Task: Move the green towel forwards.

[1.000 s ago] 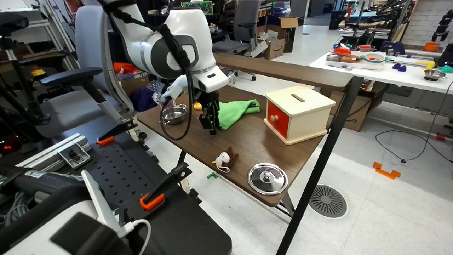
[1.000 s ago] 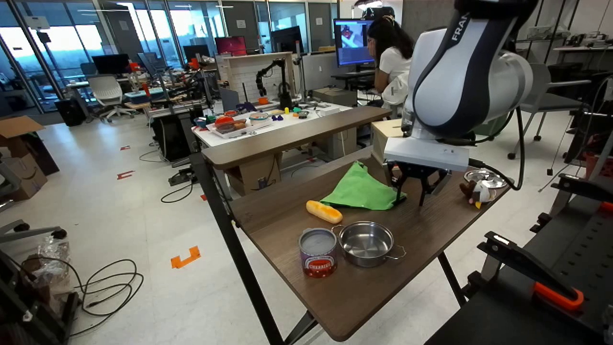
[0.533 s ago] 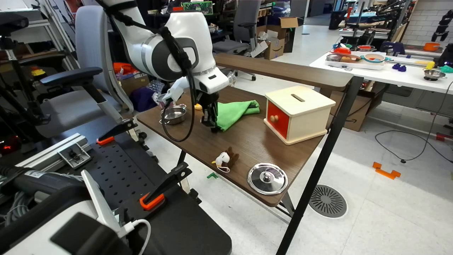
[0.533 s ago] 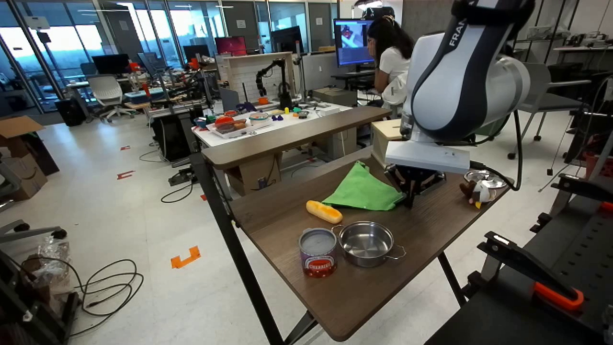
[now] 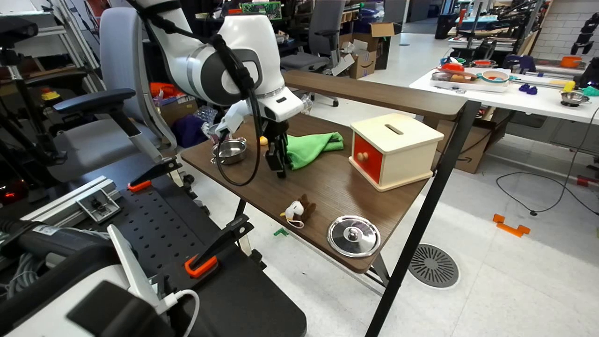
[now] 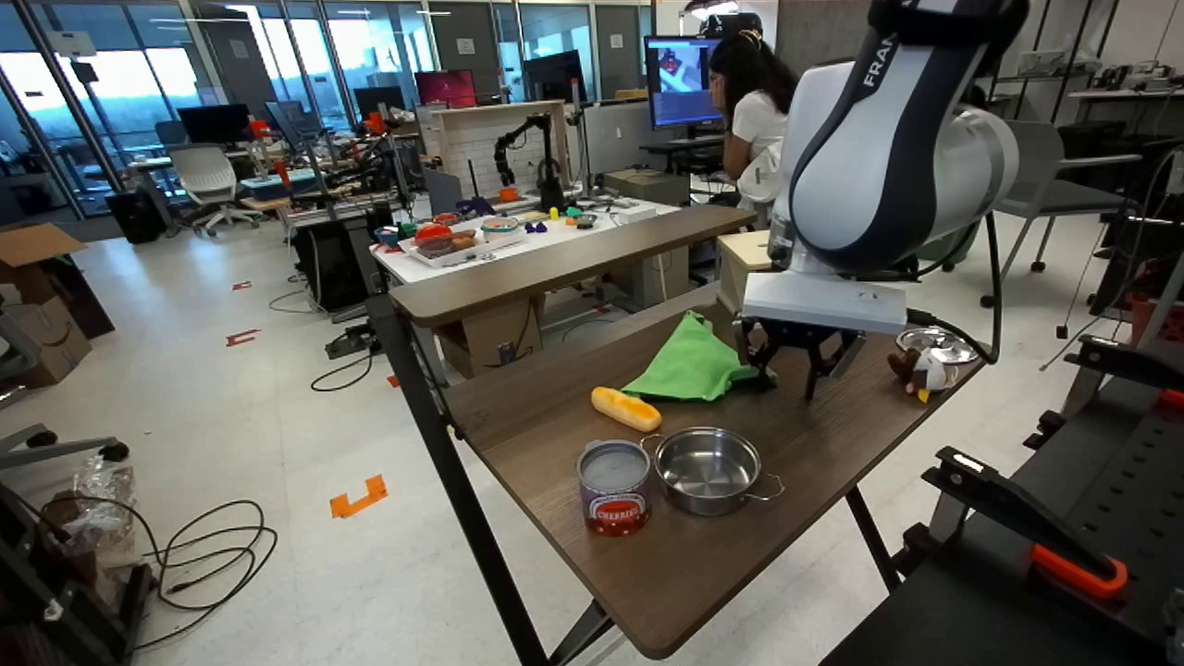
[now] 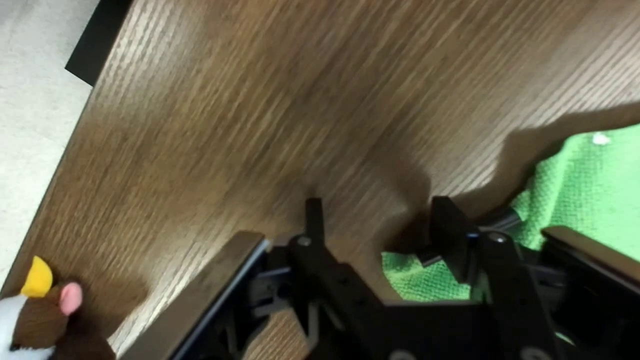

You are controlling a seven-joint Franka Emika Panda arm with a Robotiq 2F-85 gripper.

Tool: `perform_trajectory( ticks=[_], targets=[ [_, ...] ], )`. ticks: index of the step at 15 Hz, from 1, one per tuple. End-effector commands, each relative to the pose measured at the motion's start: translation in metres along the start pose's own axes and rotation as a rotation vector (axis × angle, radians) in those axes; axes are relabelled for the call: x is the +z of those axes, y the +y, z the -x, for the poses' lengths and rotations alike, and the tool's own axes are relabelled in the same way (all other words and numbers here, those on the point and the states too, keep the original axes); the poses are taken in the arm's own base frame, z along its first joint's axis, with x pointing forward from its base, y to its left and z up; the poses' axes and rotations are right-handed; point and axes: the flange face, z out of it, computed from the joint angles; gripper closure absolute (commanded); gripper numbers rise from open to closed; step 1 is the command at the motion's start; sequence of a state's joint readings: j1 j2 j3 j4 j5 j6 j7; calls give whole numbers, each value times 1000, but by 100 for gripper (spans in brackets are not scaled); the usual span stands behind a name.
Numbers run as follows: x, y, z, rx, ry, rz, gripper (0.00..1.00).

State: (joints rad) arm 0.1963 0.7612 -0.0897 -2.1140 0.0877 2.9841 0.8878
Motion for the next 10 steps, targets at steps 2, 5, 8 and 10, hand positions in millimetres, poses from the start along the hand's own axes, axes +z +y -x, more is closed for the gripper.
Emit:
perform_trajectory(
  ticks=[2, 5, 8, 10],
  targets=[
    [-9, -7, 0, -15, -1, -32, 5],
    [-14, -9, -1, -21, 2, -42, 0],
    [-14, -11, -6, -19, 13, -46, 0],
    [-12, -13, -9, -12, 17, -47, 0]
  ],
)
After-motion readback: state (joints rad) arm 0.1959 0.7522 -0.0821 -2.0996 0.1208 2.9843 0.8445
